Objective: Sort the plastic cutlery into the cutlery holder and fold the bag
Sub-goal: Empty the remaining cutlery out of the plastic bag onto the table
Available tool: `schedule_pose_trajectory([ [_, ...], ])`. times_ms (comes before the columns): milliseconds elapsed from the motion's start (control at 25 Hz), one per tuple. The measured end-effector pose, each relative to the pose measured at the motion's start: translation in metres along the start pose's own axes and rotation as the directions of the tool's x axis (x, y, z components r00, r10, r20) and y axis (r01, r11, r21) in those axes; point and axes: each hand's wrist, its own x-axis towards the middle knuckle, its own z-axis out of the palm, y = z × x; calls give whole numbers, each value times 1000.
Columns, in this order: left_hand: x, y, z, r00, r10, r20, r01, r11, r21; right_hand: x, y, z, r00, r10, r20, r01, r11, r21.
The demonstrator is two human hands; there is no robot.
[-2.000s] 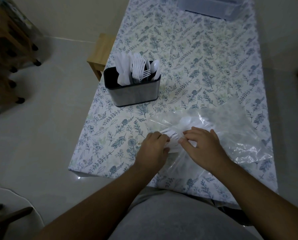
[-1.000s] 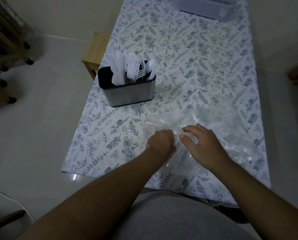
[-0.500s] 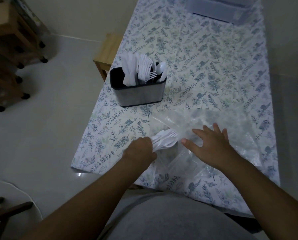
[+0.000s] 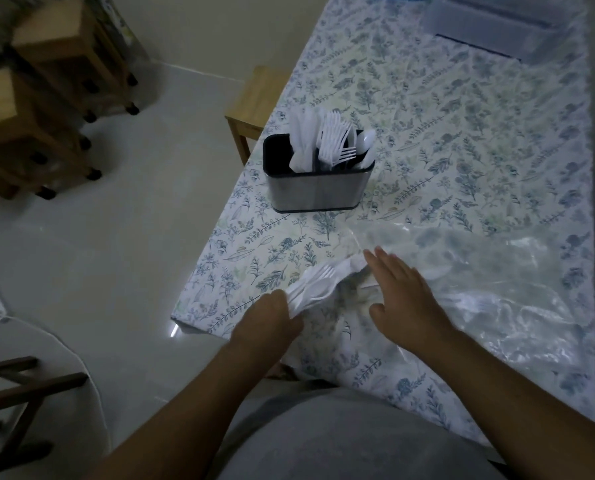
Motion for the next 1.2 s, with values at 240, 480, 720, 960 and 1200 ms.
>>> schedule_pose_trajectory([
  [240,-4,-19,-2,988,-128,-86,114,982,-152,6,10,-6,991,132,-12,-132,991,10],
  [480,27,13,11,973,-138,-183,98,972,-213,-2,7,2,992,111,-67,-87,952,293],
  [720,43,42,24,967,-53,-251,9,985,-172,-10,5,4,985,127,-114,-60,881,469],
  [960,33,46,33,873,290,-392,-246,956,160,-14,15,-1,966,206,-154,-100,852,515],
  [1200,57,46,30,863,388,-325,-347,921,177,-21,23,-7,950,238,-203,-107,857,504],
])
